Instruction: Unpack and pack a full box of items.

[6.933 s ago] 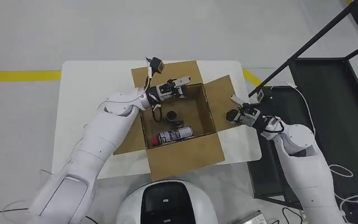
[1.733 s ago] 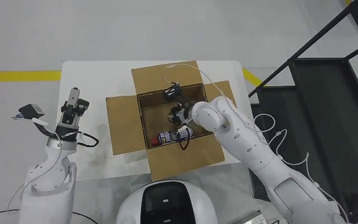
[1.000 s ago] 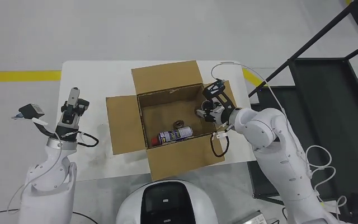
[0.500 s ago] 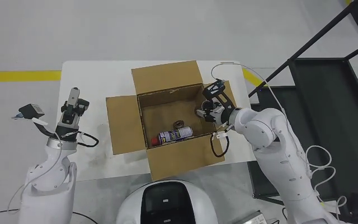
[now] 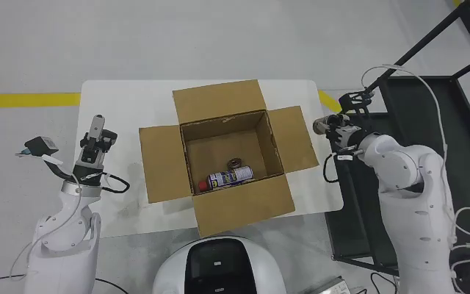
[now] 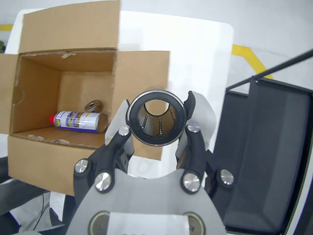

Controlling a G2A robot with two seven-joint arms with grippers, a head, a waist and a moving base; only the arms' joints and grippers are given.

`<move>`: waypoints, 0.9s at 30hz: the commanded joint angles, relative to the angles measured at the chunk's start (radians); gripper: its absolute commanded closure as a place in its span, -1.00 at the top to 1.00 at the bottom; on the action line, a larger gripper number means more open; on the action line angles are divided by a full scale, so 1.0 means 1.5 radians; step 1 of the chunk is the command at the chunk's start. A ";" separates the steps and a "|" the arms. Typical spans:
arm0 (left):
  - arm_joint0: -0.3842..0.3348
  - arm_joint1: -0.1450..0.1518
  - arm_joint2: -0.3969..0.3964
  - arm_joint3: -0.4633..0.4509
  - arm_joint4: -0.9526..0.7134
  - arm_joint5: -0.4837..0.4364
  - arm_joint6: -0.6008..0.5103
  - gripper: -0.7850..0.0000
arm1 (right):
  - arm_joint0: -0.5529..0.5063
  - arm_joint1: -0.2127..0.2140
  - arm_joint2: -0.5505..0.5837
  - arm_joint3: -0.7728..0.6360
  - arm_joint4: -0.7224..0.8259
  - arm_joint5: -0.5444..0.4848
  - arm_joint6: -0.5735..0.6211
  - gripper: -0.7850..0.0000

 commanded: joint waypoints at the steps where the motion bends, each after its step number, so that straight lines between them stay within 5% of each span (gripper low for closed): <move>1: 0.000 0.000 0.000 0.000 0.000 0.000 0.000 1.00 | 0.001 0.002 0.014 0.034 -0.005 0.003 -0.006 -1.00; 27: 0.000 0.000 0.000 0.000 0.000 0.000 0.000 1.00 | 0.138 -0.010 -0.178 0.420 -0.107 0.014 -0.159 -1.00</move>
